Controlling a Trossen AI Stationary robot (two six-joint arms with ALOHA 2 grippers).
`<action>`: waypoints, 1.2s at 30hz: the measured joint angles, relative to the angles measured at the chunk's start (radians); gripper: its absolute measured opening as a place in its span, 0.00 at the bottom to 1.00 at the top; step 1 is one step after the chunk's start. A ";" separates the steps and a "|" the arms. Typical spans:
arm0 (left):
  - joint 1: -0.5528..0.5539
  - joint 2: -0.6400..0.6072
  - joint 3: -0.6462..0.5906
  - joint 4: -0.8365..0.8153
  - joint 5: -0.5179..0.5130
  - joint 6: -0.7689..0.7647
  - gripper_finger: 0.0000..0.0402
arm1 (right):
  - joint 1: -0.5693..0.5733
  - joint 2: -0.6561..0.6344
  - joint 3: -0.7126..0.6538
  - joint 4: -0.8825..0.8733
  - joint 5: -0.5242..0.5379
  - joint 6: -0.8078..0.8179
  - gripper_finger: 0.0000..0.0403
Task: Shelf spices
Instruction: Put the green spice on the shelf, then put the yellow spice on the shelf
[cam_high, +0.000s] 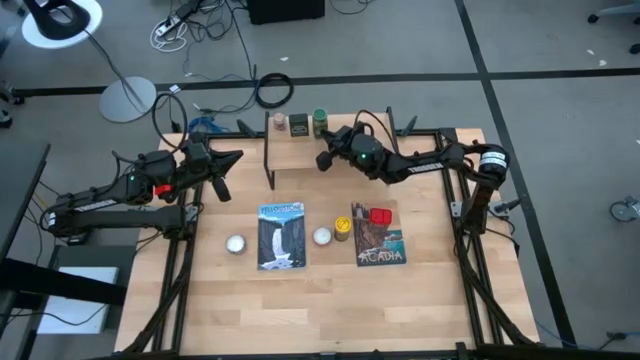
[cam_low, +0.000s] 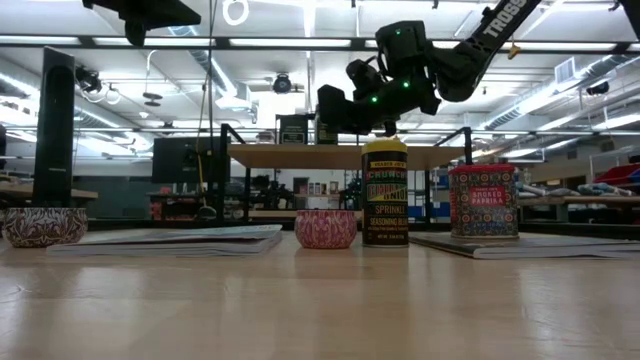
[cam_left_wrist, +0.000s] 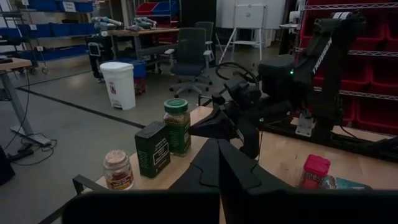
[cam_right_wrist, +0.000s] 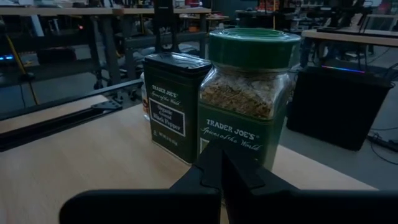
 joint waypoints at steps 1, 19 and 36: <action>0.000 0.000 0.000 0.000 0.000 0.000 0.00 | -0.002 0.000 0.000 0.001 -0.004 0.000 0.00; 0.000 0.000 0.000 0.000 0.000 0.002 0.00 | -0.050 0.000 0.000 0.001 -0.140 0.000 0.00; 0.000 0.000 0.000 -0.004 0.005 -0.013 0.00 | 0.069 -0.068 0.000 0.031 -0.328 -0.096 0.00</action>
